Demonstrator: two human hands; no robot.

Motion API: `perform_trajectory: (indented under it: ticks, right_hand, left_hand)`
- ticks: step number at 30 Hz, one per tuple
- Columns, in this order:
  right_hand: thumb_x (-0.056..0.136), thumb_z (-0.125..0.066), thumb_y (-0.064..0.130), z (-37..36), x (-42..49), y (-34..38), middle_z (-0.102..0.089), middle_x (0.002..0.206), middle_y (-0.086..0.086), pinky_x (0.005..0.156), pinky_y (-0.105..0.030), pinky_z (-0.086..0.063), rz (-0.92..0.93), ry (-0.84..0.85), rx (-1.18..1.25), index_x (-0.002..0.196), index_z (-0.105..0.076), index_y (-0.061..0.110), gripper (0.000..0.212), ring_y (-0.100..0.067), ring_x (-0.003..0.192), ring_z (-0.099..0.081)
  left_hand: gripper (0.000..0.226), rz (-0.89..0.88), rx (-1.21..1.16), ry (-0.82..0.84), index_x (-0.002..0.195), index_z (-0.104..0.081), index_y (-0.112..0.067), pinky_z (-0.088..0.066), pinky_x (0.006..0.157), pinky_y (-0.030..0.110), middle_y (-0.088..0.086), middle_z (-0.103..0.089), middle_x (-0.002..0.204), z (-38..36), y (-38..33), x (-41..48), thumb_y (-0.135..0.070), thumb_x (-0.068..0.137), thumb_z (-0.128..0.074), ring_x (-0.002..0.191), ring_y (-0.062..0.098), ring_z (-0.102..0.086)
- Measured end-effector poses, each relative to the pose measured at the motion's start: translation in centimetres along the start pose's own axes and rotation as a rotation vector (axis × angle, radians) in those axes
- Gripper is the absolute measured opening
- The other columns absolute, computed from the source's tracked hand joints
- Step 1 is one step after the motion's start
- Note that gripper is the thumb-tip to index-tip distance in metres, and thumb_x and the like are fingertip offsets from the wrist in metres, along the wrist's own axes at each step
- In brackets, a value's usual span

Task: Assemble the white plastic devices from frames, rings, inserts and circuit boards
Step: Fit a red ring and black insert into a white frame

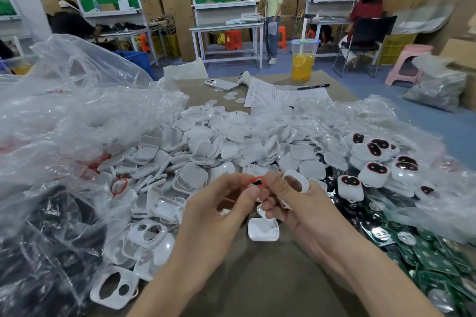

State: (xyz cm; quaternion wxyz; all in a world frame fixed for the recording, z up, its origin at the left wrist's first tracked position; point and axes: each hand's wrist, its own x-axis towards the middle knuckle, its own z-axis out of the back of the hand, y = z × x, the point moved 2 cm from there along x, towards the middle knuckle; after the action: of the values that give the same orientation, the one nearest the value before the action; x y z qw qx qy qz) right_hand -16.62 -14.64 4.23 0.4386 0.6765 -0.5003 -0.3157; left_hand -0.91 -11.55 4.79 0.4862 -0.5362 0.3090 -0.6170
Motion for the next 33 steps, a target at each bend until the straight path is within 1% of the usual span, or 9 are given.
perform_trajectory:
  ticks: [1,5,7,10,16,20,27,31,33]
  right_hand:
    - [0.078,-0.078,0.036,0.0,0.0,0.0,-0.070,0.074,-0.006,0.059,-0.021,-0.054,0.018,0.003,-0.012,0.084,-0.080,0.018,0.020,-0.014,0.062,-0.065]
    - [0.075,-0.075,0.045,-0.1,-0.2,0.3,-0.070,0.076,-0.003,0.060,-0.021,-0.053,0.084,0.015,-0.068,0.096,-0.079,0.022,0.031,-0.013,0.065,-0.065]
    - [0.074,-0.074,0.044,-0.1,-0.2,0.4,-0.070,0.077,-0.002,0.061,-0.021,-0.053,0.093,0.032,-0.070,0.094,-0.079,0.023,0.030,-0.013,0.066,-0.065]
    - [0.073,-0.076,0.044,-0.2,-0.3,0.4,-0.070,0.079,-0.004,0.063,-0.021,-0.053,0.095,0.032,-0.099,0.093,-0.078,0.021,0.031,-0.015,0.068,-0.065]
    - [0.080,-0.073,0.044,-0.2,-0.3,0.2,-0.070,0.079,-0.004,0.065,-0.022,-0.053,0.107,0.011,-0.179,0.089,-0.077,0.020,0.026,-0.016,0.068,-0.065]
    - [0.082,-0.068,0.034,-0.4,-0.2,0.0,-0.068,0.076,-0.006,0.060,-0.022,-0.053,0.084,0.005,-0.103,0.085,-0.079,0.015,0.021,-0.015,0.065,-0.063]
    - [0.082,-0.067,0.033,-0.4,-0.3,0.0,-0.068,0.076,-0.008,0.059,-0.021,-0.052,0.050,0.006,-0.038,0.091,-0.076,0.005,0.030,-0.015,0.064,-0.063]
    - [0.079,-0.078,0.035,-0.5,-0.3,0.1,-0.069,0.076,-0.006,0.059,-0.020,-0.052,0.062,0.017,-0.070,0.088,-0.078,0.011,0.026,-0.015,0.065,-0.062]
    - [0.082,-0.075,0.035,-0.5,-0.3,0.2,-0.069,0.076,-0.004,0.060,-0.020,-0.051,0.075,0.024,-0.131,0.087,-0.079,0.015,0.021,-0.015,0.066,-0.062]
  left_hand:
    - [0.008,0.067,-0.121,0.025,0.097,-0.075,-0.038,-0.050,0.068,0.011,-0.011,-0.074,0.079,-0.2,0.1,0.0,-0.033,0.093,-0.070,0.072,0.003,-0.068]
    - [0.022,0.235,-0.395,0.122,0.091,-0.079,-0.020,-0.052,0.070,0.023,0.004,-0.068,0.075,-1.0,0.5,0.0,-0.038,0.090,-0.067,0.071,0.017,-0.061]
    - [0.026,0.275,-0.504,0.120,0.085,-0.079,-0.014,-0.052,0.068,0.024,0.007,-0.066,0.074,-1.3,0.6,0.1,-0.037,0.091,-0.069,0.069,0.017,-0.060]
    - [0.035,0.343,-0.639,0.104,0.092,-0.078,-0.003,-0.053,0.066,0.023,0.009,-0.065,0.077,-1.3,0.6,0.3,-0.036,0.090,-0.068,0.067,0.016,-0.060]
    - [0.031,0.380,-0.648,0.126,0.093,-0.079,-0.009,-0.054,0.070,0.029,0.012,-0.065,0.083,-1.0,0.6,0.5,-0.036,0.089,-0.064,0.073,0.022,-0.060]
    - [0.028,0.365,-0.667,0.136,0.090,-0.078,-0.010,-0.054,0.069,0.026,0.012,-0.066,0.082,-0.9,0.6,0.5,-0.032,0.092,-0.062,0.072,0.020,-0.061]
    - [0.026,0.388,-0.722,0.166,0.092,-0.079,-0.008,-0.055,0.067,0.024,0.008,-0.066,0.079,-1.0,0.4,0.4,-0.025,0.092,-0.060,0.067,0.014,-0.062]
    - [0.025,0.437,-0.742,0.130,0.084,-0.080,-0.010,-0.057,0.066,0.025,0.007,-0.065,0.075,-1.0,0.4,0.5,-0.026,0.088,-0.061,0.065,0.015,-0.061]
    - [0.024,0.460,-0.754,0.118,0.080,-0.080,-0.011,-0.057,0.065,0.025,0.006,-0.065,0.073,-1.1,0.5,0.5,-0.026,0.086,-0.062,0.062,0.014,-0.060]
